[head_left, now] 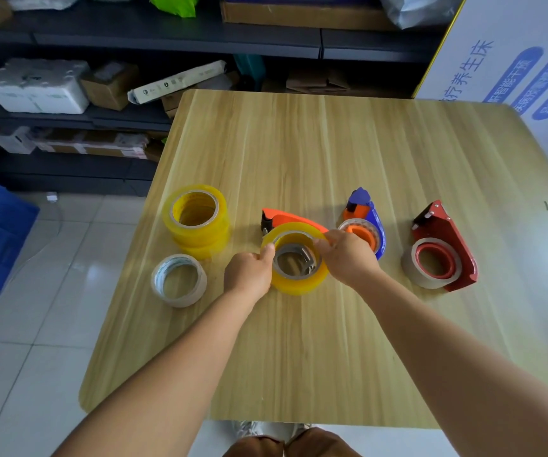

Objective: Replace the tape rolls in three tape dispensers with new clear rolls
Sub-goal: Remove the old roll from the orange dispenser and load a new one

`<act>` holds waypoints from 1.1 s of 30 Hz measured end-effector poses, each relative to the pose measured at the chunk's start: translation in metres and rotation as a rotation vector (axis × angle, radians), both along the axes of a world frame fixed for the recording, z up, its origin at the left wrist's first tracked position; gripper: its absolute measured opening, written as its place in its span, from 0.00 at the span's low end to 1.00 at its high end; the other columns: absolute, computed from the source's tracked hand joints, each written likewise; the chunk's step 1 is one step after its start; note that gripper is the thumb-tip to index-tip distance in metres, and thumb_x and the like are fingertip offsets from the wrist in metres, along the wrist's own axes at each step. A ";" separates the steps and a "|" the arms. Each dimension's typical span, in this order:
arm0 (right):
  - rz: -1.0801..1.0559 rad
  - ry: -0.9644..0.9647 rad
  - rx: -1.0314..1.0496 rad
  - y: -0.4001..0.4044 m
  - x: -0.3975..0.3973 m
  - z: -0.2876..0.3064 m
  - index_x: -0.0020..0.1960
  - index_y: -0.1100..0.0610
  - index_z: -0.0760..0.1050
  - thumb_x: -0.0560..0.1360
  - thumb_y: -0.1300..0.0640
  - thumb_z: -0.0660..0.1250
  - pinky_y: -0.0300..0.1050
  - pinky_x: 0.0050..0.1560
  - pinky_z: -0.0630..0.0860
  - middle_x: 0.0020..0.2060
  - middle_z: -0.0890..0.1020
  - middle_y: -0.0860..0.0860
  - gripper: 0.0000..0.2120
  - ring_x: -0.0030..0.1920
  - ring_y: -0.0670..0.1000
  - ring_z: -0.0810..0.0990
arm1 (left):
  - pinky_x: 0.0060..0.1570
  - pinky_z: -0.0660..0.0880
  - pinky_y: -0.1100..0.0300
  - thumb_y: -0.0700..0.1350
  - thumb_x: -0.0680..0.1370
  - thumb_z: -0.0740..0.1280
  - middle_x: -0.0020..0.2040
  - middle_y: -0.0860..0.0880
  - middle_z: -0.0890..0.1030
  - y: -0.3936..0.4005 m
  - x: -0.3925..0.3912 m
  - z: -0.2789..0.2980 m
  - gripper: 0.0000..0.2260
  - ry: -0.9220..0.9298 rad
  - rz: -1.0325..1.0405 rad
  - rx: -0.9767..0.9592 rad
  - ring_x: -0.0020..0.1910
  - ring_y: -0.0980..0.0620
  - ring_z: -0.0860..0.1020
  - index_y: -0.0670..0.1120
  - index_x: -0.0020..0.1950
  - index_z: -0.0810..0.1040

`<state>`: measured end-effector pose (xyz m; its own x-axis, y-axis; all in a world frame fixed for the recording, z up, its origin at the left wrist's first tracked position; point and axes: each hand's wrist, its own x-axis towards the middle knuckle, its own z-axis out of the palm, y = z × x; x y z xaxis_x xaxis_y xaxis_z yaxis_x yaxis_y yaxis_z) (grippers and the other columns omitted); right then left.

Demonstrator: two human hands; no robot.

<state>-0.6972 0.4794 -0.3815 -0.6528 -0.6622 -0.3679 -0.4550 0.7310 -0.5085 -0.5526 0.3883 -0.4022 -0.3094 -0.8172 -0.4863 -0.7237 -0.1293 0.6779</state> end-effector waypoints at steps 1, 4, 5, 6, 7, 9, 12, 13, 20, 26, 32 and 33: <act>0.010 0.005 0.011 -0.001 -0.002 0.001 0.56 0.53 0.75 0.79 0.43 0.56 0.41 0.34 0.73 0.37 0.78 0.49 0.17 0.36 0.47 0.76 | 0.47 0.80 0.46 0.61 0.78 0.56 0.38 0.42 0.82 -0.002 -0.001 0.000 0.24 0.003 0.006 0.002 0.41 0.42 0.82 0.43 0.36 0.76; 0.019 0.014 0.033 -0.006 -0.006 0.001 0.54 0.54 0.77 0.79 0.44 0.57 0.44 0.37 0.75 0.38 0.79 0.52 0.17 0.36 0.50 0.78 | 0.50 0.79 0.46 0.61 0.78 0.57 0.41 0.44 0.80 -0.004 -0.005 -0.003 0.21 0.042 0.043 0.114 0.44 0.43 0.81 0.44 0.43 0.76; 0.014 0.016 0.036 -0.007 -0.007 0.001 0.55 0.54 0.77 0.79 0.44 0.58 0.44 0.36 0.75 0.40 0.79 0.53 0.17 0.37 0.50 0.78 | 0.52 0.79 0.46 0.61 0.78 0.57 0.44 0.45 0.78 -0.003 -0.007 -0.004 0.19 0.084 0.072 0.190 0.46 0.44 0.79 0.45 0.46 0.74; 0.010 0.018 0.040 -0.008 -0.007 0.001 0.56 0.54 0.77 0.79 0.44 0.58 0.43 0.34 0.73 0.43 0.79 0.54 0.17 0.38 0.50 0.78 | 0.52 0.79 0.48 0.60 0.78 0.57 0.47 0.46 0.77 -0.002 -0.008 -0.004 0.17 0.133 0.111 0.264 0.47 0.45 0.78 0.47 0.49 0.72; 0.009 0.016 0.042 -0.009 -0.008 0.002 0.58 0.53 0.76 0.79 0.44 0.58 0.41 0.32 0.71 0.45 0.79 0.54 0.17 0.37 0.50 0.77 | 0.50 0.79 0.51 0.59 0.79 0.58 0.50 0.46 0.77 -0.002 -0.009 -0.004 0.15 0.175 0.144 0.319 0.49 0.46 0.77 0.48 0.51 0.71; 0.029 -0.001 0.047 -0.008 -0.009 0.001 0.61 0.53 0.75 0.79 0.45 0.58 0.39 0.30 0.68 0.40 0.77 0.52 0.17 0.34 0.47 0.75 | 0.45 0.79 0.54 0.57 0.79 0.60 0.54 0.46 0.76 -0.003 -0.009 -0.005 0.14 0.227 0.175 0.386 0.51 0.48 0.77 0.47 0.55 0.70; 0.048 0.003 0.063 -0.008 -0.010 0.002 0.59 0.54 0.76 0.80 0.47 0.56 0.38 0.31 0.67 0.35 0.75 0.49 0.16 0.33 0.46 0.73 | 0.41 0.79 0.57 0.57 0.78 0.62 0.55 0.46 0.77 -0.002 -0.007 -0.006 0.15 0.268 0.203 0.405 0.50 0.49 0.77 0.47 0.56 0.72; 0.041 0.002 0.064 -0.009 -0.011 0.003 0.59 0.55 0.76 0.80 0.47 0.56 0.39 0.33 0.69 0.36 0.76 0.50 0.16 0.34 0.46 0.74 | 0.41 0.79 0.56 0.58 0.77 0.62 0.54 0.46 0.77 -0.002 -0.008 -0.006 0.16 0.275 0.209 0.390 0.50 0.49 0.77 0.47 0.56 0.73; 0.033 0.076 0.042 -0.013 -0.019 0.008 0.54 0.53 0.78 0.79 0.49 0.58 0.42 0.34 0.70 0.38 0.80 0.52 0.13 0.36 0.50 0.76 | 0.49 0.80 0.49 0.60 0.77 0.62 0.47 0.48 0.78 -0.006 -0.015 -0.008 0.15 0.237 0.214 0.262 0.46 0.48 0.78 0.49 0.47 0.75; 0.053 0.022 0.028 -0.018 -0.021 0.003 0.66 0.48 0.73 0.79 0.49 0.59 0.40 0.30 0.70 0.44 0.79 0.50 0.16 0.35 0.48 0.76 | 0.44 0.80 0.53 0.60 0.76 0.62 0.46 0.49 0.78 -0.007 -0.022 -0.006 0.15 0.246 0.244 0.253 0.46 0.48 0.77 0.49 0.48 0.74; 0.088 0.088 0.057 -0.018 -0.024 -0.004 0.65 0.46 0.74 0.78 0.47 0.60 0.54 0.60 0.71 0.60 0.75 0.54 0.16 0.63 0.60 0.70 | 0.56 0.76 0.45 0.61 0.76 0.61 0.50 0.51 0.78 -0.007 -0.017 -0.010 0.17 0.227 0.177 0.236 0.52 0.48 0.76 0.51 0.56 0.73; 0.090 0.076 0.042 -0.018 -0.024 -0.004 0.64 0.46 0.75 0.78 0.47 0.60 0.54 0.62 0.71 0.62 0.74 0.53 0.16 0.64 0.60 0.69 | 0.57 0.76 0.45 0.61 0.76 0.61 0.50 0.52 0.77 -0.008 -0.017 -0.010 0.16 0.236 0.172 0.238 0.52 0.48 0.76 0.51 0.55 0.72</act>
<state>-0.7217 0.4610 -0.3856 -0.6185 -0.7044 -0.3481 -0.5556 0.7054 -0.4402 -0.5694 0.3807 -0.4126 -0.3035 -0.7398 -0.6005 -0.5055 -0.4091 0.7596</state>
